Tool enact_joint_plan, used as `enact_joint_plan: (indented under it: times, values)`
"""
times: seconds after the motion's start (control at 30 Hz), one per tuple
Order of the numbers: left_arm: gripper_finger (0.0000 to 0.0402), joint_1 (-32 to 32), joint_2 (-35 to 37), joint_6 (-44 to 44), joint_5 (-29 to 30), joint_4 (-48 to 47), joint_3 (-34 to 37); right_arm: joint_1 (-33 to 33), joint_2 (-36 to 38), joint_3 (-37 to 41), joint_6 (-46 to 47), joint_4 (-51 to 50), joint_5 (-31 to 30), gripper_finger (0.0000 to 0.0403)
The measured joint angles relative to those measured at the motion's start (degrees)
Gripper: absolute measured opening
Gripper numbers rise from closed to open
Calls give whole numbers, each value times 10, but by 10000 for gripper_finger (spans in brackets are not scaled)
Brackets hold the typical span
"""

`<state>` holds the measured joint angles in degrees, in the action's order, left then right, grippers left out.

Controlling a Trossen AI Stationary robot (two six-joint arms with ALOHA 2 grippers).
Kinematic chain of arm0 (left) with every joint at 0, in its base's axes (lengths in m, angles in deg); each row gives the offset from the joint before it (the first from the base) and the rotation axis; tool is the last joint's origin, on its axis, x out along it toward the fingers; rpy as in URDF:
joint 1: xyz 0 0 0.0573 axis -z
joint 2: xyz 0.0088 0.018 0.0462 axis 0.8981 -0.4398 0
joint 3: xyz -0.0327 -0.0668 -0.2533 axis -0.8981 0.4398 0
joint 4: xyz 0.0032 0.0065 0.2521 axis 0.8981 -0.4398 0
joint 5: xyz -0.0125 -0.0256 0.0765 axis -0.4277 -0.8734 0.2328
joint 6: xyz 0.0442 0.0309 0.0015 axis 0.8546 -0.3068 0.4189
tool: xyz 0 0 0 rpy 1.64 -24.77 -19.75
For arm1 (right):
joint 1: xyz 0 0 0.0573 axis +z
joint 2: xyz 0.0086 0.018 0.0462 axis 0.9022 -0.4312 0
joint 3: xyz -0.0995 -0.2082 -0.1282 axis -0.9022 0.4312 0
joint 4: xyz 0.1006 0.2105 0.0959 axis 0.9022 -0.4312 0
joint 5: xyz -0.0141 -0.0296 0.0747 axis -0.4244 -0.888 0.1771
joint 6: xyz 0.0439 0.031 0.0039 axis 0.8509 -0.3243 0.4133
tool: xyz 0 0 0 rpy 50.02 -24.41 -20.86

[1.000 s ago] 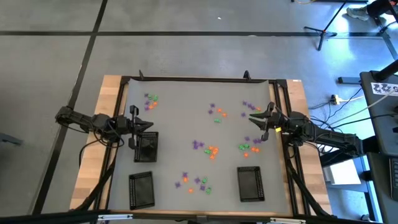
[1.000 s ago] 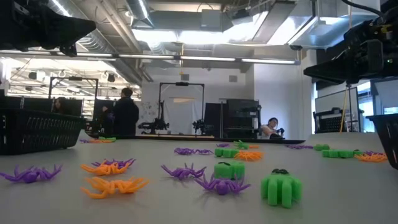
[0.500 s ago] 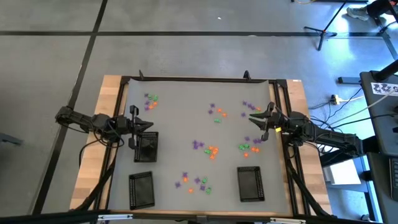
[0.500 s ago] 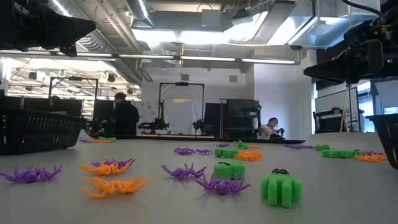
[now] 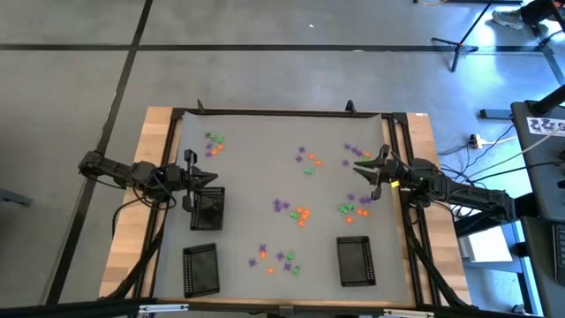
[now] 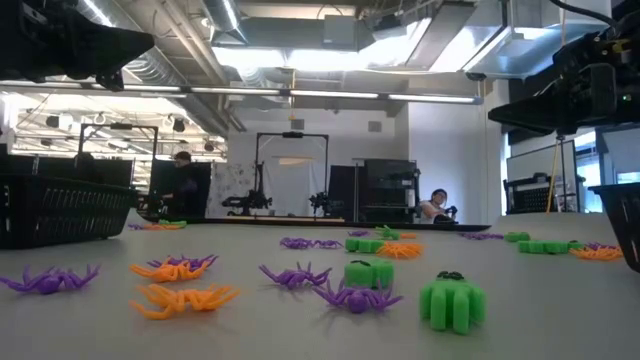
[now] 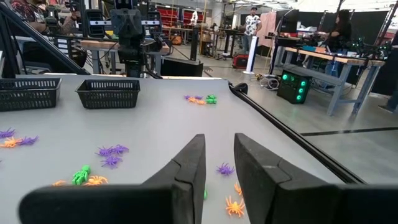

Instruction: Sort Halloween decoration

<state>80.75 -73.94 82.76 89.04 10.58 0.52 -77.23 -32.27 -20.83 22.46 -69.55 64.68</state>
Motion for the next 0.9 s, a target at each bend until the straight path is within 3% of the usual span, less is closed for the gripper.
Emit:
enact_joint_plan:
  times: [0.4, 0.63, 0.9]
  values:
    - [0, 0, 0, 0, 0, 0, 0, 0, 0, 0, 19, 164, -21, 83]
    - [0, 0, 0, 0, 0, 0, 0, 0, -24, -42, 28, 93, -91, 83]
    - [0, 0, 0, 0, 0, 0, 0, 0, -137, -117, 47, 2, -143, 83]
